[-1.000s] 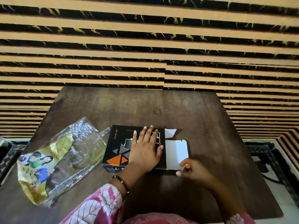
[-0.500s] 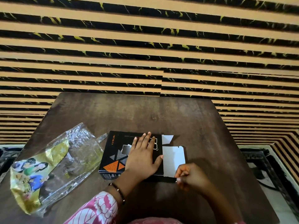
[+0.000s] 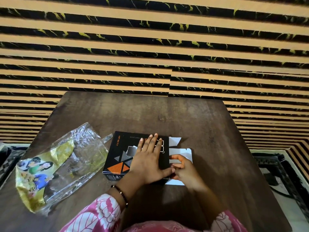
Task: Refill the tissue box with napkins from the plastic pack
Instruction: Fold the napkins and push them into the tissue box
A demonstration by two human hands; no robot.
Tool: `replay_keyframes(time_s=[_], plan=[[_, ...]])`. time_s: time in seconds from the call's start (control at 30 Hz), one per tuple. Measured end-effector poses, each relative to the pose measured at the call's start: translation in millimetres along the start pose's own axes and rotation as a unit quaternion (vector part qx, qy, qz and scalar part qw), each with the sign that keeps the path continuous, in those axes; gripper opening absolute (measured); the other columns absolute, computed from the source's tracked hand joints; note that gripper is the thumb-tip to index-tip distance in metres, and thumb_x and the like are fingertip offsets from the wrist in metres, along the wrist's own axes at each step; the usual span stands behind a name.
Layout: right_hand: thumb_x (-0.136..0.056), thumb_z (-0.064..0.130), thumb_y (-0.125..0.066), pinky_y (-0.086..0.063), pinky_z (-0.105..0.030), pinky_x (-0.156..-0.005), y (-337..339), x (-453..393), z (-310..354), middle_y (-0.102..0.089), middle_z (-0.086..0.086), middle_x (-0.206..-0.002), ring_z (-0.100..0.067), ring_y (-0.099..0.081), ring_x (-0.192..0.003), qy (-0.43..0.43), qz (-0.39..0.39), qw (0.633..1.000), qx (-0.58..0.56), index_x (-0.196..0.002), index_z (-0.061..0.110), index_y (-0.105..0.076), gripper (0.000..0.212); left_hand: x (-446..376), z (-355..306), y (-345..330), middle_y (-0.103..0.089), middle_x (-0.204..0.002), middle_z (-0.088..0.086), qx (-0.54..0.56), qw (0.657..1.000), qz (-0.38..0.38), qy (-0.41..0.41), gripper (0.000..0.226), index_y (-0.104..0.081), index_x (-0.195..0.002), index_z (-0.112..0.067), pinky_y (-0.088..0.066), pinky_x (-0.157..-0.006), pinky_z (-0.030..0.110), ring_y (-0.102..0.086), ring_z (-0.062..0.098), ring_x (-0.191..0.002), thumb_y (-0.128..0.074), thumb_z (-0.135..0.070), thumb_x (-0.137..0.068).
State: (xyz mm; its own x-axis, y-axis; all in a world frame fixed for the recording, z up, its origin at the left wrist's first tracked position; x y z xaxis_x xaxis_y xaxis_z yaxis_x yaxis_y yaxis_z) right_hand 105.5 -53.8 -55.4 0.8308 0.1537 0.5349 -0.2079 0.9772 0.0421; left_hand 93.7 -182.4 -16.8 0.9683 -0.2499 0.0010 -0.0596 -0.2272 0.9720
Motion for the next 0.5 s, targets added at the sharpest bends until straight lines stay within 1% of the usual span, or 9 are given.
replay_keyframes(time_s=[0.07, 0.13, 0.2, 0.27, 0.3, 0.33, 0.4, 0.47, 0.5], plan=[[-0.091, -0.006, -0.045, -0.058, -0.027, -0.065, 5.1, 0.4, -0.1, -0.065, -0.014, -0.102, -0.022, -0.067, -0.087, -0.015, 0.011, 0.998, -0.058, -0.115, 0.009, -0.054, 0.030, -1.1, -0.4, -0.4, 0.009, -0.159, 0.007, 0.000, 1.000, 0.007, 0.009, 0.109, -0.002, -0.149, -0.016, 0.011, -0.117, 0.043, 0.014, 0.018, -0.145, -0.027, -0.080, -0.065], [-0.091, -0.007, -0.043, -0.057, -0.026, -0.061, 13.6, 0.8, 9.1, -0.065, -0.011, -0.104, -0.021, -0.069, -0.082, 0.006, 0.005, 0.994, -0.105, -0.113, 0.011, -0.053, 0.030, -3.4, -2.1, -0.4, 0.008, -0.159, 0.007, -0.007, 1.000, 0.011, 0.019, 0.110, -0.001, -0.149, -0.016, 0.010, -0.117, 0.045, 0.013, 0.020, -0.145, -0.025, -0.077, -0.061], [-0.088, -0.013, -0.039, -0.057, -0.026, -0.057, 27.8, -2.3, 27.0, -0.063, -0.010, -0.108, -0.024, -0.068, -0.076, 0.069, -0.058, 0.990, -0.110, -0.107, 0.013, -0.053, 0.035, -3.6, -4.0, -1.1, 0.007, -0.159, 0.007, -0.009, 0.999, 0.012, 0.033, 0.107, -0.002, -0.149, -0.016, 0.009, -0.117, 0.047, 0.012, 0.021, -0.145, -0.025, -0.073, -0.061], [-0.088, -0.012, -0.039, -0.054, -0.023, -0.057, 43.4, -8.4, 50.6, -0.059, -0.006, -0.111, -0.020, -0.063, -0.077, 0.135, -0.146, 0.979, -0.045, -0.104, 0.016, -0.054, 0.036, -2.8, -6.2, -1.4, 0.007, -0.159, 0.007, -0.010, 0.999, 0.015, 0.045, 0.104, -0.002, -0.149, -0.016, 0.009, -0.116, 0.049, 0.012, 0.021, -0.145, -0.029, -0.070, -0.063], [-0.089, -0.009, -0.041, -0.052, -0.023, -0.062, 47.9, -13.2, 62.5, -0.057, -0.002, -0.113, -0.016, -0.060, -0.082, 0.159, -0.176, 0.971, 0.011, -0.109, 0.017, -0.055, 0.036, -2.7, -6.7, -1.3, 0.007, -0.159, 0.007, -0.011, 0.999, 0.017, 0.049, 0.103, -0.002, -0.149, -0.016, 0.009, -0.116, 0.050, 0.012, 0.022, -0.145, -0.031, -0.068, -0.065], [-0.090, -0.004, -0.042, -0.049, -0.024, -0.070, 48.2, -19.2, 72.8, -0.055, 0.001, -0.113, -0.014, -0.057, -0.088, 0.174, -0.184, 0.964, 0.079, -0.117, 0.017, -0.053, 0.036, -2.6, -6.4, -1.0, 0.007, -0.159, 0.007, -0.011, 0.998, 0.017, 0.052, 0.103, -0.002, -0.149, -0.016, 0.009, -0.116, 0.050, 0.012, 0.022, -0.145, -0.033, -0.067, -0.065], [-0.093, 0.005, -0.043, -0.041, -0.026, -0.083, 41.4, -33.7, 80.5, -0.052, 0.003, -0.112, -0.015, -0.053, -0.101, 0.170, -0.152, 0.952, 0.205, -0.128, 0.016, -0.050, 0.037, -3.0, -6.3, -0.3, 0.006, -0.159, 0.007, -0.008, 0.998, 0.014, 0.053, 0.102, -0.003, -0.149, -0.016, 0.010, -0.116, 0.049, 0.012, 0.021, -0.145, -0.035, -0.067, -0.066], [-0.094, 0.009, -0.041, -0.039, -0.027, -0.086, 32.9, -42.1, 73.6, -0.056, -0.002, -0.112, -0.018, -0.052, -0.103, 0.140, -0.106, 0.949, 0.261, -0.125, 0.014, -0.053, 0.033, -3.1, -6.5, 0.3, 0.006, -0.159, 0.007, -0.005, 0.999, 0.012, 0.049, 0.101, -0.003, -0.149, -0.016, 0.010, -0.116, 0.049, 0.012, 0.021, -0.145, -0.037, -0.067, -0.067], [-0.095, 0.011, -0.041, -0.040, -0.029, -0.086, 30.5, -40.9, 68.3, -0.059, -0.005, -0.114, -0.019, -0.054, -0.104, 0.131, -0.097, 0.947, 0.276, -0.122, 0.012, -0.056, 0.031, -2.8, -6.6, 0.0, 0.006, -0.159, 0.007, -0.003, 0.999, 0.013, 0.048, 0.101, -0.003, -0.149, -0.017, 0.010, -0.116, 0.049, 0.012, 0.021, -0.145, -0.038, -0.067, -0.068]])
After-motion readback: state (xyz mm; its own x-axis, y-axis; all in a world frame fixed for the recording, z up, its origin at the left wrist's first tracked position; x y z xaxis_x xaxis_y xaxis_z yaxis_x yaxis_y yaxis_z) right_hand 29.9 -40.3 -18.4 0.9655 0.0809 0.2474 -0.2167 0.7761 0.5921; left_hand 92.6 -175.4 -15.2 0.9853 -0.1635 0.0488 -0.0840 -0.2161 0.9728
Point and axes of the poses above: each hand's wrist, its own x-axis away from the middle knuckle, its own y-axis out of the back of the hand, z = x × y, the point moved 7 cm from there along -x, towards the middle knuckle
